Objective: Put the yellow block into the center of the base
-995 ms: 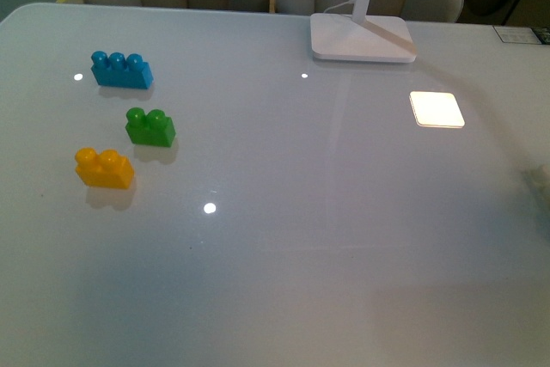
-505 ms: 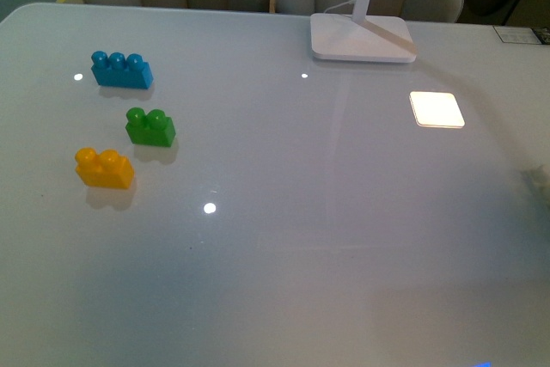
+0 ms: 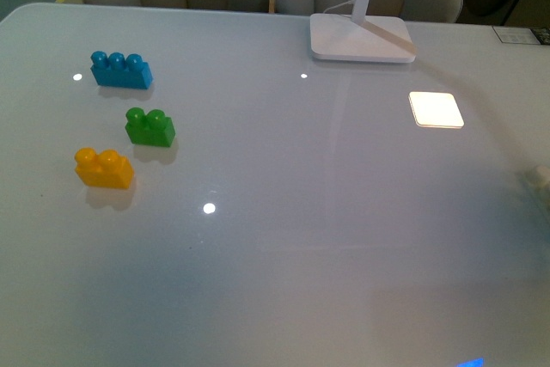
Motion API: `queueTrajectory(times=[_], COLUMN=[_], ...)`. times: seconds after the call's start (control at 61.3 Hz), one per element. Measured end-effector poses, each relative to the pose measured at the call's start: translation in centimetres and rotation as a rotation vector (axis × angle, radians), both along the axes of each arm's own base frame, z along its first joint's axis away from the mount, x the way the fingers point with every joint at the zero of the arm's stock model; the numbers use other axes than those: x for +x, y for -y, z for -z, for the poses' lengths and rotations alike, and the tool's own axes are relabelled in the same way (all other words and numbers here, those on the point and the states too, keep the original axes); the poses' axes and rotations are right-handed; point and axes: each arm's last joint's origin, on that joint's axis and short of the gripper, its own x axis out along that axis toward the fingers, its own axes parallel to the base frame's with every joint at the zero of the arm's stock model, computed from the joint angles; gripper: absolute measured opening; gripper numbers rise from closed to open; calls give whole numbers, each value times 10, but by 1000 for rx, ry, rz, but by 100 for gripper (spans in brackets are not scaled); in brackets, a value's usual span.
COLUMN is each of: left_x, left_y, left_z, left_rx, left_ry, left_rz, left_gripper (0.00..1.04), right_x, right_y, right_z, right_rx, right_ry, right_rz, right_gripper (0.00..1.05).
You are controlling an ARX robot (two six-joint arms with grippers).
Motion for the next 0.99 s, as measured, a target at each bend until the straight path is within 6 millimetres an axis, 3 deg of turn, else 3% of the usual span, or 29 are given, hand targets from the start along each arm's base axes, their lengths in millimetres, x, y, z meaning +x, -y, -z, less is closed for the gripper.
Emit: queueTrajectory(times=[0.196,0.505,0.783,0.929,0.995], left_x=[0,0,0,0,0], left_y=[0,0,0,0,0], left_z=[0,0,0,0,0], left_rx=[0,0,0,0,0], left_ry=[0,0,0,0,0], left_rz=[0,0,0,0,0], left_gripper=[97,97,97,97,97], right_x=[12,44,66,75,79], right_y=[-16,-61,-83,-108,-130], right_z=[1,1,-5,-8,-9], right_rx=[6,-7,-16,-10,-3], right_ry=[-27,-111,-180,-193,-202], right_rz=[9,-30,-35,-45,-62], right_gripper=[96,96,96,96,96])
